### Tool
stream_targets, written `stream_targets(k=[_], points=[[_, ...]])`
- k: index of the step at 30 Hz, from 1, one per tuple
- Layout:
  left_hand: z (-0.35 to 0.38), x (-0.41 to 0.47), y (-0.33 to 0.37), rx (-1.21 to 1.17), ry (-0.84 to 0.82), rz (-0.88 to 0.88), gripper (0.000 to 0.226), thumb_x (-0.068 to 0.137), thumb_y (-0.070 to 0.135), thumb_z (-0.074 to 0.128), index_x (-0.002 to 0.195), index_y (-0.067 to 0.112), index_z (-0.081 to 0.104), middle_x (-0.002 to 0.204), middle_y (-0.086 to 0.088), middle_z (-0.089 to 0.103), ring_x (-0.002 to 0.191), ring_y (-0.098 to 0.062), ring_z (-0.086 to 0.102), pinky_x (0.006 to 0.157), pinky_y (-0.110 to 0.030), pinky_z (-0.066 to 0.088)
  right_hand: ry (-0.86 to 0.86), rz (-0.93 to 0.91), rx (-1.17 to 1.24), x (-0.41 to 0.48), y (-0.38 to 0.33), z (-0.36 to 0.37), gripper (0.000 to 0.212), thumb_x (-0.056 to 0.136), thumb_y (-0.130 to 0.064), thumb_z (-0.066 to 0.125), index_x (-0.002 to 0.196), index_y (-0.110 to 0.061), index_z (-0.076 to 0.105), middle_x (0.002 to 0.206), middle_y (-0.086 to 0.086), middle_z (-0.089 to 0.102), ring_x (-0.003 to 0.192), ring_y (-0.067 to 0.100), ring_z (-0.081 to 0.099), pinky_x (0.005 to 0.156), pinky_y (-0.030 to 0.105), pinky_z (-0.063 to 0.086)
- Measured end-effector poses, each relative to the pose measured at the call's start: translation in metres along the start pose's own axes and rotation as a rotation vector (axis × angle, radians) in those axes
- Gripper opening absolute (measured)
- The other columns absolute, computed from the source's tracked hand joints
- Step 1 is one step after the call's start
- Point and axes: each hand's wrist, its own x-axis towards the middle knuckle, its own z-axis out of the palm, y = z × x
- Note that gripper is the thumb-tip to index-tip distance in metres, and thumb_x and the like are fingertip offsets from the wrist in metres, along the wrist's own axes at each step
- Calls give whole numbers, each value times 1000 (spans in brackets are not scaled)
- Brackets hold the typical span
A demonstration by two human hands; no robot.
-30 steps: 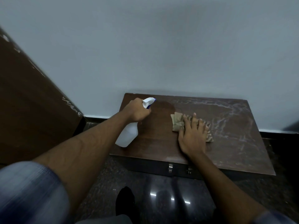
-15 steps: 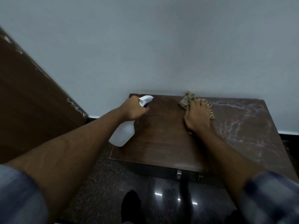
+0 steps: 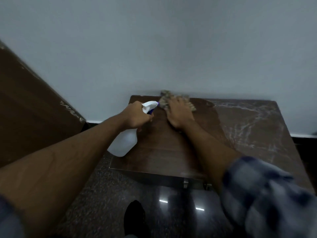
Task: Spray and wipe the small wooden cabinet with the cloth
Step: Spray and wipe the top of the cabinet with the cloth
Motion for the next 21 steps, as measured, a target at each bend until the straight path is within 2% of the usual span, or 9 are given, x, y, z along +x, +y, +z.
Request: stream_targets(k=[2, 4, 6, 9, 11, 13, 15, 18, 21], points=[[4, 2, 9, 3, -8, 21, 29, 87, 16, 71, 115, 6, 68, 92, -20, 75, 57, -31, 70, 52, -34, 57, -103, -174, 54, -4, -20, -3, 38, 103, -34, 43, 135, -19, 58, 147, 11, 50, 141, 35, 37, 120, 51, 23], [8, 3, 22, -12, -33, 25, 34, 86, 15, 71, 120, 7, 67, 92, -17, 75, 57, -29, 71, 51, -34, 58, -98, -256, 43, -35, -9, 0, 39, 104, -36, 39, 137, -22, 54, 151, 6, 46, 146, 31, 32, 122, 53, 21], [14, 5, 37, -1, -53, 51, 24, 88, 16, 70, 110, 7, 71, 94, -15, 77, 61, -31, 74, 51, -33, 58, -10, -151, 10, -79, 25, -4, 47, 103, -39, 37, 147, -29, 46, 157, 1, 42, 147, 28, 32, 123, 51, 20], [29, 11, 63, -28, -73, 80, 14, 89, 18, 70, 99, 9, 73, 100, -9, 77, 76, -42, 74, 56, -35, 60, 159, 244, -35, -147, 96, -20, 49, 101, -36, 41, 147, -25, 48, 153, 8, 47, 142, 33, 38, 121, 51, 26], [42, 16, 82, -45, -82, 81, 17, 87, 20, 70, 98, 8, 72, 100, -12, 77, 68, -38, 74, 61, -37, 60, 229, 462, -30, -180, 130, -32, 50, 101, -35, 41, 149, -22, 47, 155, 10, 45, 142, 36, 37, 120, 52, 27], [55, 21, 101, -48, -93, 83, 23, 84, 22, 69, 99, 4, 70, 97, -18, 77, 53, -28, 70, 62, -35, 58, 222, 503, -42, -196, 141, -38, 52, 102, -36, 39, 152, -21, 45, 159, 10, 40, 145, 36, 34, 122, 52, 25], [67, 24, 119, -61, -108, 75, 23, 84, 19, 66, 97, 0, 70, 95, -21, 77, 47, -24, 67, 60, -33, 56, 197, 462, -55, -200, 145, -37, 50, 103, -33, 44, 152, -20, 45, 160, 10, 39, 146, 36, 33, 122, 50, 24], [80, 27, 134, -6, -90, 57, 13, 84, 12, 59, 86, 1, 67, 85, -20, 75, 48, -27, 67, 56, -29, 53, 200, 449, -72, -178, 160, -45, 49, 104, -35, 39, 151, -20, 45, 160, 10, 38, 146, 37, 32, 121, 51, 26], [85, 32, 136, 56, -78, 23, 21, 86, 14, 61, 100, 0, 64, 86, -16, 74, 54, -29, 70, 57, -31, 54, 198, 515, -8, -126, 172, -53, 51, 105, -35, 36, 155, -22, 37, 164, 9, 31, 151, 38, 22, 123, 55, 18]])
